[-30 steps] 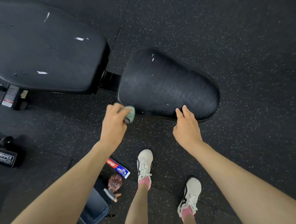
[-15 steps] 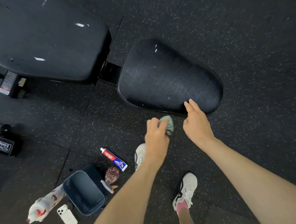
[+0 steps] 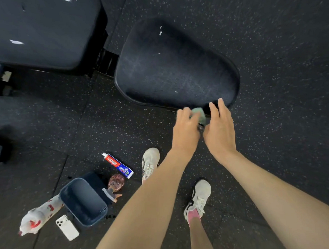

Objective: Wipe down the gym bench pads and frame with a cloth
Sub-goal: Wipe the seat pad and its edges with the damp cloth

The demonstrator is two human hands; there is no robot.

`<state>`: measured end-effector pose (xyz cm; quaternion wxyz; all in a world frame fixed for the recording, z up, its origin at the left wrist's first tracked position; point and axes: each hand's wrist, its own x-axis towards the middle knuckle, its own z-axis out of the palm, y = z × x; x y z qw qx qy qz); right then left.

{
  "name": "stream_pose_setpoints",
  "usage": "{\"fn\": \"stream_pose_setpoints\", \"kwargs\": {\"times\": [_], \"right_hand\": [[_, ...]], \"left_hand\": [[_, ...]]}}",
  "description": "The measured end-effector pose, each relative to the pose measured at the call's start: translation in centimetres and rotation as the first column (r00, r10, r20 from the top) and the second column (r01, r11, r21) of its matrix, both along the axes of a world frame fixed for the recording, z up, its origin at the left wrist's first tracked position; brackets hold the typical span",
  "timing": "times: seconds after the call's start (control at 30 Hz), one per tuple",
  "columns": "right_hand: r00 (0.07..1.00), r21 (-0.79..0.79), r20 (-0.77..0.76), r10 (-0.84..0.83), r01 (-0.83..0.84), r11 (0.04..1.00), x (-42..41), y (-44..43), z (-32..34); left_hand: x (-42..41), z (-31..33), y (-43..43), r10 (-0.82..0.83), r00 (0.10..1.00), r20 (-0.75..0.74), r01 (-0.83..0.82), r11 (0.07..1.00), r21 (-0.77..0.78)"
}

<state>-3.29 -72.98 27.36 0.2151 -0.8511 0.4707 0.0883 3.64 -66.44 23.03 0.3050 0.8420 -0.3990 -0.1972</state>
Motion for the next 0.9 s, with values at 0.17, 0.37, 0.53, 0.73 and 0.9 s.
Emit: {"fn": "stream_pose_setpoints", "kwargs": {"times": [0.17, 0.37, 0.53, 0.73, 0.9], "right_hand": [[0.999, 0.02, -0.019, -0.036, 0.036, 0.999, -1.3, -0.9, 0.5], [0.999, 0.059, -0.001, -0.037, 0.037, 0.998, -0.2, -0.6, 0.8], [1.0, 0.062, 0.008, -0.004, 0.003, 0.998, 2.0, -0.7, 1.0], [0.996, 0.027, 0.021, -0.086, 0.085, 0.996, 3.2, -1.5, 1.5], [0.998, 0.015, -0.014, -0.061, 0.062, 0.998, 5.0, -1.8, 1.4]], "left_hand": [[-0.7, 0.5, 1.2, -0.074, 0.997, -0.009, 0.074, 0.997, -0.034], [6.9, 1.3, 2.6, 0.452, 0.889, 0.07, -0.451, 0.892, -0.027], [4.3, 1.6, -0.7, 0.265, 0.962, 0.069, -0.268, 0.962, 0.042], [3.6, 2.2, -1.2, -0.199, 0.98, -0.013, 0.2, 0.979, 0.035], [8.5, 2.6, -0.8, -0.323, 0.922, 0.212, 0.299, 0.944, 0.139]]}}
